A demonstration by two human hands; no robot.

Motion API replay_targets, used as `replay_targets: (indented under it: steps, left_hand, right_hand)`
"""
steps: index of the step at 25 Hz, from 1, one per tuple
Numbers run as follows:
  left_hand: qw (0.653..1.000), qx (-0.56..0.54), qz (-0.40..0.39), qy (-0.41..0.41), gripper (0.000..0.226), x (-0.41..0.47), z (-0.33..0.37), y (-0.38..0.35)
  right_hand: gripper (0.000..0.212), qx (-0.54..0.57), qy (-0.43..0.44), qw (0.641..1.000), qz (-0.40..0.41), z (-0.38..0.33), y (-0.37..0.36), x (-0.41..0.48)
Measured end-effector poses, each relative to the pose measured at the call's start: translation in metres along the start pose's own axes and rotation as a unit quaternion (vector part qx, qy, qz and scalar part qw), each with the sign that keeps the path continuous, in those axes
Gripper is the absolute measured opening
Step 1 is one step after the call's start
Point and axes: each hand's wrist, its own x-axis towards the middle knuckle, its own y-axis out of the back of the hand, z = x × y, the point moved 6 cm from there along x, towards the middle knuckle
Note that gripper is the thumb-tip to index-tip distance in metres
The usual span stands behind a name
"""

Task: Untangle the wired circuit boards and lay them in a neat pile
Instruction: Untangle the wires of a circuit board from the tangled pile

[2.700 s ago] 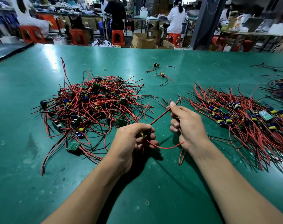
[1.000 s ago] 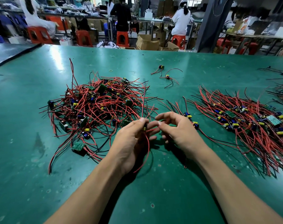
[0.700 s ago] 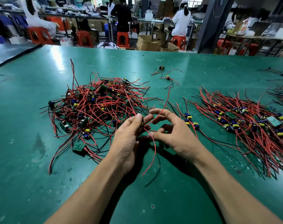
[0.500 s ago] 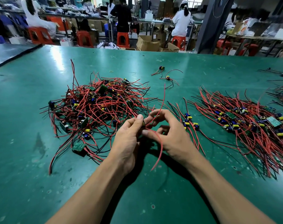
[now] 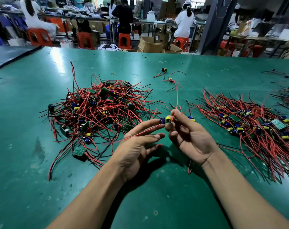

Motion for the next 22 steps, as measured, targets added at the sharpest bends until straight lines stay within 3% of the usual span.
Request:
replay_targets:
  steps: [3, 9, 13, 17, 22]
  left_hand:
    - [0.999, -0.022, -0.035, 0.015, 0.028, -0.003, -0.001, -0.008]
    - [0.988, -0.065, -0.104, 0.093, 0.014, -0.010, -0.001, -0.021]
    - [0.996, -0.011, -0.036, 0.079, 0.009, -0.007, -0.009, -0.013]
    - [0.998, 0.026, 0.043, 0.030, 0.025, 0.000, -0.007, 0.000]
    - [0.996, 0.065, 0.064, 0.020, 0.034, 0.000, -0.008, 0.003]
  right_hand:
    - [0.011, 0.024, -0.028, 0.999, -0.011, 0.001, -0.002, -0.001]
    - [0.013, -0.066, -0.073, 0.994, -0.044, 0.012, -0.009, -0.009]
    - [0.010, -0.124, -0.056, 0.989, -0.065, 0.014, -0.013, -0.010]
    - [0.023, -0.157, -0.064, 0.984, -0.045, 0.016, -0.009, -0.006]
    - [0.019, -0.225, -0.046, 0.973, -0.032, 0.011, 0.000, -0.002]
